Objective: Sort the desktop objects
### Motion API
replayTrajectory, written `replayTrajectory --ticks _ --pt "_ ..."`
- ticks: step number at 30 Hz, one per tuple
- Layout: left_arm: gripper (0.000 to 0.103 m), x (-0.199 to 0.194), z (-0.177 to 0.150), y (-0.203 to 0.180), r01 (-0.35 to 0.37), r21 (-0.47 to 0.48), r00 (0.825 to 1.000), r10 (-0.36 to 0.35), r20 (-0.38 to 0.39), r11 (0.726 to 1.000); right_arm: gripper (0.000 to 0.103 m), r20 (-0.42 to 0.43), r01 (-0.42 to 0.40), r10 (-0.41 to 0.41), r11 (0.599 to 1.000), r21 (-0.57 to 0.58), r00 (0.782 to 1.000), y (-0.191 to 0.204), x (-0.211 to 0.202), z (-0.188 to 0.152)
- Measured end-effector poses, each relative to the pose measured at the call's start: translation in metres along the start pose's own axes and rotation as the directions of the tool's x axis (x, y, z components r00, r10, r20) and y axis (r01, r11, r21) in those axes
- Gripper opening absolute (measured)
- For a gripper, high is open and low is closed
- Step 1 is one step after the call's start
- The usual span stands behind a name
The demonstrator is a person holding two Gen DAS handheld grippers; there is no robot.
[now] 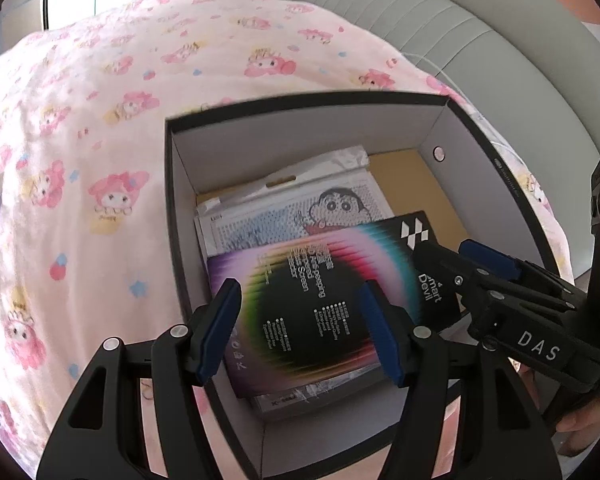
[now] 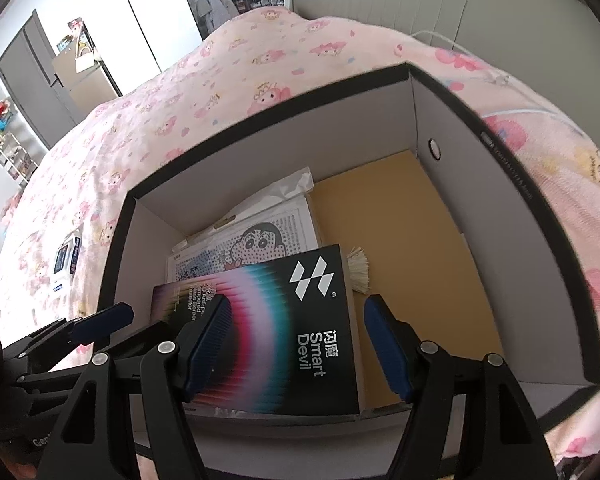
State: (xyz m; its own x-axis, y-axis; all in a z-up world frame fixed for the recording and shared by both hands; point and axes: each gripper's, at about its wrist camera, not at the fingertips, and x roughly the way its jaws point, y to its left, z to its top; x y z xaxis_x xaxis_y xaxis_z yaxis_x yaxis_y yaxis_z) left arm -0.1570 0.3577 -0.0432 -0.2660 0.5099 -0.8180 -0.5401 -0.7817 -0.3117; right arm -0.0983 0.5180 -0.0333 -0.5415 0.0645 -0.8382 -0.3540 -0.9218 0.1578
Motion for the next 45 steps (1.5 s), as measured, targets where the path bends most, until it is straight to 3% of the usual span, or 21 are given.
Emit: replayTrajectory --ticks 5,10,21,34,40,45 --pt "0.065 -0.03 0.009 0.001 -0.038 0.039 0.997 0.035 0.065 0.999 0.066 0.033 0.009 -0.009 1.0 -0.001 0.999 0.013 -0.016 0.005" --pt "0.076 -0.068 0.019 0.015 -0.12 0.058 0.982 0.11 0.154 0.991 0.067 0.072 0.003 -0.001 1.0 -0.024 0.997 0.041 -0.034 0.009" --pt "0.092 -0.161 0.029 0.1 -0.265 -0.055 0.911 0.268 0.312 0.963 0.07 0.147 -0.012 0.029 0.994 -0.11 0.989 0.147 -0.06 0.022" --pt "0.103 -0.241 0.002 0.203 -0.381 -0.21 0.824 0.433 0.364 0.901 0.073 0.174 -0.052 0.089 0.977 -0.206 0.981 0.273 -0.07 0.007" --pt "0.103 -0.264 -0.009 0.23 -0.404 -0.264 0.8 0.478 0.362 0.876 0.075 0.201 -0.044 0.096 0.968 -0.248 0.975 0.312 -0.08 -0.001" --pt "0.103 -0.274 -0.021 0.238 -0.409 -0.279 0.794 0.489 0.36 0.869 0.075 0.214 -0.033 0.092 0.964 -0.264 0.973 0.331 -0.085 -0.009"
